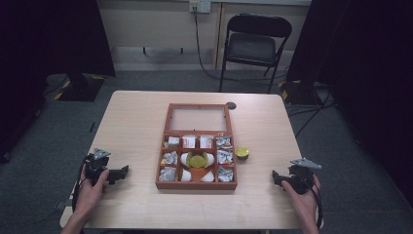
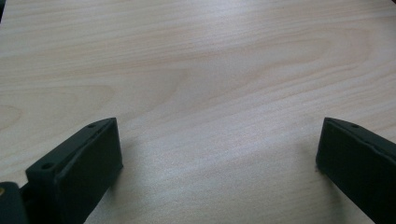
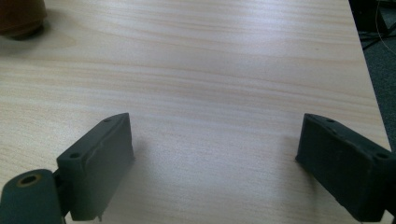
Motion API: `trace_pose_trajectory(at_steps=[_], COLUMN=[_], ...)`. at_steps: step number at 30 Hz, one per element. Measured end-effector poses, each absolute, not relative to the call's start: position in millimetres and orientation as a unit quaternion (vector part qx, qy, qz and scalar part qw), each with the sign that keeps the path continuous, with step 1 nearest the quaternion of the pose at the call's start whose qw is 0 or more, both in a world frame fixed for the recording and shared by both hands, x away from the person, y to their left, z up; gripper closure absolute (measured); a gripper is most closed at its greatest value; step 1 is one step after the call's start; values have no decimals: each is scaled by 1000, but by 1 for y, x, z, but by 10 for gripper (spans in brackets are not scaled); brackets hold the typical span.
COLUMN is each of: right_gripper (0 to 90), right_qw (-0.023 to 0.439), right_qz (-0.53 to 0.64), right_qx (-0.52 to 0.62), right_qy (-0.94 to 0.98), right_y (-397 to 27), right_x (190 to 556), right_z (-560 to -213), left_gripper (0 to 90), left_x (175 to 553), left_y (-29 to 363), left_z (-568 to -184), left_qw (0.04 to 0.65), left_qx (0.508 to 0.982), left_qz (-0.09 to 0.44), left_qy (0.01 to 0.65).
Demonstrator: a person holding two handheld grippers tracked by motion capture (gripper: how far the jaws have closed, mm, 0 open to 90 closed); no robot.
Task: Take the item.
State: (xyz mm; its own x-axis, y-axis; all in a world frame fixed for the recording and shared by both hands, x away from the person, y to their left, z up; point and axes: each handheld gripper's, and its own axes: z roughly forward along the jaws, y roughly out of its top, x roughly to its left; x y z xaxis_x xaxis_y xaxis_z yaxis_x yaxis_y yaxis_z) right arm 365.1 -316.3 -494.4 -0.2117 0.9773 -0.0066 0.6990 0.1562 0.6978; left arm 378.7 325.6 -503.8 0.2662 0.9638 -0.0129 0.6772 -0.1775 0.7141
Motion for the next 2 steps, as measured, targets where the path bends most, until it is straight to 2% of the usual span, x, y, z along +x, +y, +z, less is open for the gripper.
trace_pose_trajectory(at_steps=[2], right_gripper=[99], right_qw=[242], right_qz=[294], right_qx=[583], right_qy=[718], right_y=[-316], right_x=[366], right_z=[-495], left_gripper=[0], left_x=[379], left_y=[326], left_z=[-504], left_qw=[312], left_qx=[732], left_qz=[230], left_qy=[561])
